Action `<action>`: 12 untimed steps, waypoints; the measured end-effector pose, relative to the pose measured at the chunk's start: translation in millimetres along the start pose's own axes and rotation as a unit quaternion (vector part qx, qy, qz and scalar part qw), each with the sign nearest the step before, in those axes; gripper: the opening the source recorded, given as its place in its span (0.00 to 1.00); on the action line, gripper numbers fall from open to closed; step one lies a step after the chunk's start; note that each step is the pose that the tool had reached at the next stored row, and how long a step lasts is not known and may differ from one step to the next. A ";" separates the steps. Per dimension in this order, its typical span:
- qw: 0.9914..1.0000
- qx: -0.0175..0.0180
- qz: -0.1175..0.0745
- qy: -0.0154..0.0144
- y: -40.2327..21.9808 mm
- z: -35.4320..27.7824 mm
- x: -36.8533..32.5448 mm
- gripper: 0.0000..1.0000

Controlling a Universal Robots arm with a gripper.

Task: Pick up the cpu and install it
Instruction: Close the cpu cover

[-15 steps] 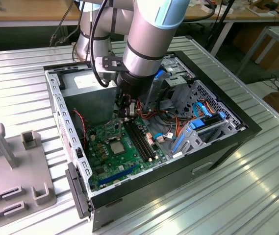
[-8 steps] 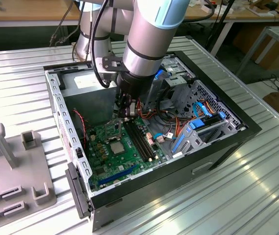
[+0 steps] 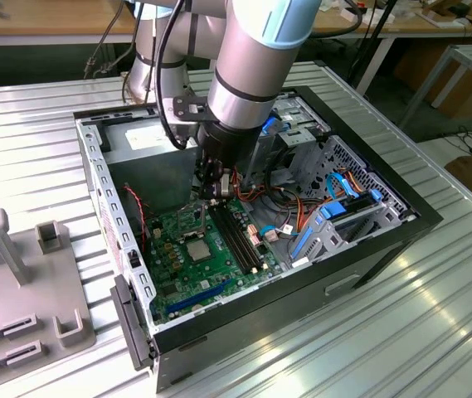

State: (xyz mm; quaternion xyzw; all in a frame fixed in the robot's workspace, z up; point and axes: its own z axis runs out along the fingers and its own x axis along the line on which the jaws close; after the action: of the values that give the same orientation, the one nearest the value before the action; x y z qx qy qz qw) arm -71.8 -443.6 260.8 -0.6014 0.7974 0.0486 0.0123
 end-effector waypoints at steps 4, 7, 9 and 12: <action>1.000 -0.001 -0.007 0.000 0.0 -0.4 0.0 0.11; 1.000 -0.001 -0.013 0.001 0.0 -0.6 0.0 0.11; 1.000 -0.002 -0.020 0.001 0.0 -0.8 0.0 0.11; 1.000 -0.002 -0.026 0.002 0.0 -0.9 0.0 0.11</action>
State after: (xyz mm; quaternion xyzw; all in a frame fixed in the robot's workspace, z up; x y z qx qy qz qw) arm -71.8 -443.7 261.6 -0.6217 0.7816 0.0487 0.0112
